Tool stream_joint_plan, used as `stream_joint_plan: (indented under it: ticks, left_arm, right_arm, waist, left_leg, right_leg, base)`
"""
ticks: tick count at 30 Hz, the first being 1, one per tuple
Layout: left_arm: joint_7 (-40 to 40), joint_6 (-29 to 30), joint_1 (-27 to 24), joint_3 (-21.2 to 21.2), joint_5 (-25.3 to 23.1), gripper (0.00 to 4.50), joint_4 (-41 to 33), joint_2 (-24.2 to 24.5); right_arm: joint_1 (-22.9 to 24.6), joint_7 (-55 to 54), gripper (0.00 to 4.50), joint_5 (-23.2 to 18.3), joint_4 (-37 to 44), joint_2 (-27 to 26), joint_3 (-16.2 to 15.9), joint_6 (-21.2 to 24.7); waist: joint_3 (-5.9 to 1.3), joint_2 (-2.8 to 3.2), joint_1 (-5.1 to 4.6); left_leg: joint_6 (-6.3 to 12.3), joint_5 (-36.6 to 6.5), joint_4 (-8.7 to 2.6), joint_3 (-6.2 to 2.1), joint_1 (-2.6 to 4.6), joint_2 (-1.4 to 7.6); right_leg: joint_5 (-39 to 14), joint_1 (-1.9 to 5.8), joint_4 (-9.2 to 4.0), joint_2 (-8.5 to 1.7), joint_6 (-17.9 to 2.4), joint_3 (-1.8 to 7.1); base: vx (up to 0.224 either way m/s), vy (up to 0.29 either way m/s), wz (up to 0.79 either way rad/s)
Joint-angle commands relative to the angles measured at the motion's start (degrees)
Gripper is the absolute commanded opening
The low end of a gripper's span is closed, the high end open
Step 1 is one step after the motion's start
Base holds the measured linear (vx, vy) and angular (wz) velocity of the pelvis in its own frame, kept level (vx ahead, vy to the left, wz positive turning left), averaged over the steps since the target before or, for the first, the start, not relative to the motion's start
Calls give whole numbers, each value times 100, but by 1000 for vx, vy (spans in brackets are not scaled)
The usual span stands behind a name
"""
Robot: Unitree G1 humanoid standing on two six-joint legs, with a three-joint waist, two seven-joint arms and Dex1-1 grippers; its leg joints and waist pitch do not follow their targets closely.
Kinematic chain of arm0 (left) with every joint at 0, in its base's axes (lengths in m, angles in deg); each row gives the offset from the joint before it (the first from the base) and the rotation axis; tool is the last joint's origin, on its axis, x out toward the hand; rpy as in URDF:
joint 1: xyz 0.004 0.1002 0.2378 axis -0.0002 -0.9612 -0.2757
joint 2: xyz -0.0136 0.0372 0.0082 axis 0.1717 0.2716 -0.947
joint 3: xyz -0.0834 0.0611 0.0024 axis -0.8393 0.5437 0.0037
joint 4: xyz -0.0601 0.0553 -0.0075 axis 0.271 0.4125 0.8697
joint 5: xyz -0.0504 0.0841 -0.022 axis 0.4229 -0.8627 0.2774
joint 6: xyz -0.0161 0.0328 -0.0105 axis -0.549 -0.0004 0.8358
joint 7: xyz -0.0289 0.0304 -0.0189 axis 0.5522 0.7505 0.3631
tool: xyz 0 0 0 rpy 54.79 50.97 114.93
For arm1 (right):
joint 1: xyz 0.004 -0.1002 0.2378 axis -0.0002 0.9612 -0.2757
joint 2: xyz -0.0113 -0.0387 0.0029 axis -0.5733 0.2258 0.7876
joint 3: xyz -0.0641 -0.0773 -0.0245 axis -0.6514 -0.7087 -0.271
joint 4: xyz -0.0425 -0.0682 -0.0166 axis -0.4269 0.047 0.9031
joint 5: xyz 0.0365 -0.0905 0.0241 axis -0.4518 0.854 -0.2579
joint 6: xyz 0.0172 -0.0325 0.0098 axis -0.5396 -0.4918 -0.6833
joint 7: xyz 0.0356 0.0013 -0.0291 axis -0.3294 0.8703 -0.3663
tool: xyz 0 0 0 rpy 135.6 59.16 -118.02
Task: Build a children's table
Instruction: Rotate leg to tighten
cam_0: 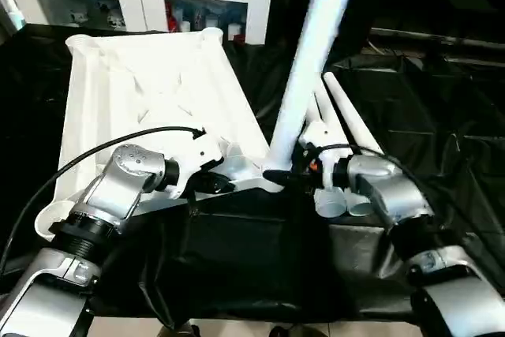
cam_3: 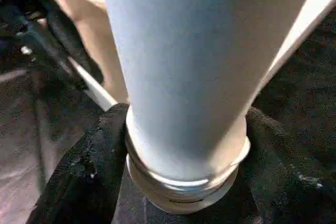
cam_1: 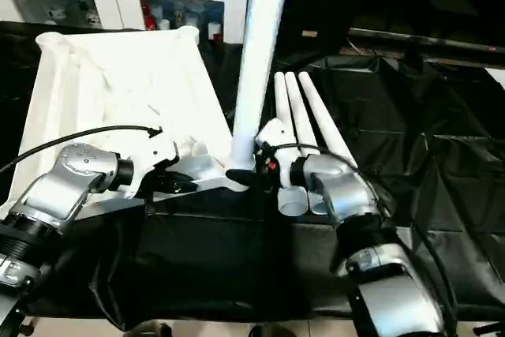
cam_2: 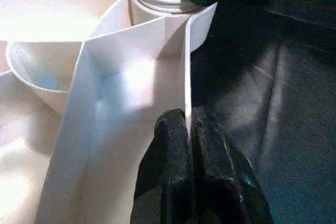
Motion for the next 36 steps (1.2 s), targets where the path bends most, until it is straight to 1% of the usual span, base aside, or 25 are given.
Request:
stream_joint_plan:
  ticks: [1,2,3,4,5,6,8,9,10,12,13,15,16,17,20,22,24,25,26,27,29,32,34,35,36]
  left_arm:
    - [349,150,13,44,-127,0,199,-184]
    - [582,237,65,-35,-132,0,283,-298]
    - [948,361,127,-139,-135,0,394,-510]
    - [1028,391,140,-161,-136,0,418,-557]
    - [1395,517,190,-233,-154,0,521,-781]
    - [1583,580,217,-264,-170,0,575,-897]
    - [2188,765,290,-347,-216,0,729,-1282]
    - [2312,825,302,-356,-218,0,752,-1382]
    - [2351,839,306,-355,-221,0,757,-1416]
    - [2659,936,344,-304,-275,0,762,-1745]
    - [2758,937,369,-287,-313,0,780,-1841]
    - [2836,907,409,-289,-339,0,821,-1920]
    - [2836,907,409,-289,-339,0,821,-1920]
    - [2838,888,423,-290,-343,0,836,-1929]
    - [2742,837,421,-262,-349,0,812,-1873]
    - [2501,756,368,-260,-292,0,719,-1743]
    - [2269,661,305,-248,-264,0,634,-1621]
    - [2216,657,287,-246,-256,0,611,-1588]
    - [2116,624,254,-241,-241,0,575,-1527]
    - [1924,558,193,-239,-196,0,518,-1411]
    - [1671,446,121,-207,-159,0,457,-1246]
    - [1395,384,43,-177,-115,0,375,-1047]
    - [1006,352,-39,-159,-21,0,265,-837]
    - [986,346,-42,-158,-18,0,261,-827]
    - [646,222,-105,-127,73,0,149,-693]
  right_arm:
    - [16,-546,281,31,-187,-90,188,140]
    - [8,-826,280,3,-276,-203,283,240]
    - [-8,-1316,278,-59,-456,-426,450,351]
    - [-14,-1428,278,-73,-499,-475,488,371]
    - [-88,-1991,278,-161,-754,-721,688,428]
    - [-144,-2299,277,-216,-906,-849,799,447]
    - [-356,-3079,277,-411,-1387,-1222,1081,419]
    - [-413,-3262,277,-477,-1506,-1322,1157,396]
    - [-435,-3315,277,-497,-1546,-1356,1179,386]
    - [-658,-3650,277,-604,-1837,-1669,1296,286]
    - [-732,-3746,277,-520,-1897,-1749,1281,241]
    - [-810,-3702,277,-386,-1929,-1822,1254,127]
    - [-810,-3702,277,-386,-1929,-1822,1254,127]
    - [-858,-3680,333,-367,-1975,-1840,1278,50]
    - [-943,-3626,353,-365,-2058,-1819,1287,-79]
    - [-972,-3481,375,-233,-2019,-1685,1157,-274]
    - [-957,-3286,375,-167,-1933,-1519,1089,-370]
    - [-944,-3218,375,-160,-1889,-1467,1075,-379]
    - [-915,-3085,375,-146,-1805,-1376,1045,-380]
    - [-850,-2796,375,-109,-1636,-1191,978,-361]
    - [-770,-2437,375,-19,-1464,-938,867,-351]
    - [-668,-1986,375,105,-1276,-619,715,-356]
    - [-539,-1359,375,180,-1046,-252,506,-344]
    - [-534,-1328,375,181,-1036,-235,496,-344]
    - [-461,-903,375,149,-873,-35,387,-332]
  waist:
    - [-395,22,8]
    - [-387,21,-4]
    - [-375,28,-10]
    - [-369,43,-24]
    - [-374,30,-31]
    - [-365,57,-41]
    - [-354,42,-64]
    - [-344,57,-87]
    - [-338,51,-82]
    - [-340,56,-97]
    - [-343,44,-98]
    - [-348,59,-99]
    - [-356,58,-95]
    - [-359,57,-93]
    - [-356,62,-116]
    - [-363,50,-135]
    - [-369,44,-135]
    - [-386,40,-133]
    - [-394,43,-124]
    - [-394,40,-102]
    - [-394,33,-88]
    - [-401,42,-60]
    - [-402,47,-39]
    - [-407,43,-32]
    - [-418,45,-19]
  left_leg:
    - [-61,-1345,-400,-132,114,275]
    - [-83,-1395,-404,-133,109,273]
    - [-151,-1521,-418,-144,132,276]
    - [-187,-1594,-420,-144,134,276]
    - [-245,-1723,-427,-168,141,278]
    - [-283,-1860,-424,-181,148,267]
    - [-334,-2066,-427,-203,164,253]
    - [-335,-2245,-419,-209,195,250]
    - [-323,-2376,-408,-211,232,232]
    - [-315,-2470,-412,-230,225,239]
    - [-313,-2520,-410,-234,237,238]
    - [-299,-2556,-429,-245,224,241]
    - [-292,-2540,-435,-246,213,245]
    - [-277,-2489,-456,-250,197,252]
    - [-280,-2553,-473,-258,176,253]
    - [-250,-2529,-469,-254,166,245]
    - [-202,-2400,-461,-244,150,246]
    - [-168,-2242,-460,-236,115,250]
    - [-157,-2156,-463,-235,108,258]
    - [-91,-1969,-447,-195,108,261]
    - [-38,-1872,-444,-187,88,259]
    - [3,-1694,-434,-162,98,270]
    - [14,-1594,-432,-157,93,276]
    - [27,-1551,-429,-154,81,285]
    - [47,-1453,-426,-151,76,278]
  right_leg:
    - [-1772,254,-436,-408,-1142,335]
    - [-1875,246,-448,-404,-1104,336]
    - [-2100,219,-483,-401,-1034,335]
    - [-2191,205,-491,-405,-1022,340]
    - [-2390,208,-513,-413,-953,324]
    - [-2584,183,-537,-424,-911,315]
    - [-2913,184,-586,-420,-754,285]
    - [-3139,143,-625,-418,-666,272]
    - [-3344,111,-676,-412,-558,254]
    - [-3441,115,-696,-419,-469,232]
    - [-3479,105,-718,-421,-418,219]
    - [-3405,123,-723,-416,-382,200]
    - [-3349,138,-721,-422,-384,200]
    - [-3213,153,-709,-423,-411,202]
    - [-3110,156,-691,-425,-468,204]
    - [-3134,163,-702,-441,-480,209]
    - [-3077,170,-697,-453,-512,223]
    - [-2906,195,-665,-452,-553,240]
    - [-2792,200,-648,-453,-589,244]
    - [-2479,188,-618,-436,-695,266]
    - [-2391,205,-607,-433,-746,266]
    - [-2247,204,-586,-428,-844,279]
    - [-2063,216,-552,-416,-920,281]
    - [-1933,234,-521,-411,-959,285]
    - [-1788,246,-497,-410,-1018,287]
  base:
    - [0,0,0]
    - [0,0,0]
    - [0,0,0]
    - [0,0,0]
    - [0,0,0]
    - [0,0,0]
    - [0,0,0]
    - [0,0,0]
    - [0,0,0]
    - [0,0,0]
    - [0,0,0]
    - [0,0,0]
    - [0,0,0]
    - [0,0,0]
    - [0,0,0]
    - [0,0,0]
    - [0,0,0]
    - [0,0,0]
    - [0,0,0]
    - [0,0,0]
    - [0,0,0]
    - [0,0,0]
    - [0,0,0]
    - [0,0,0]
    - [0,0,0]
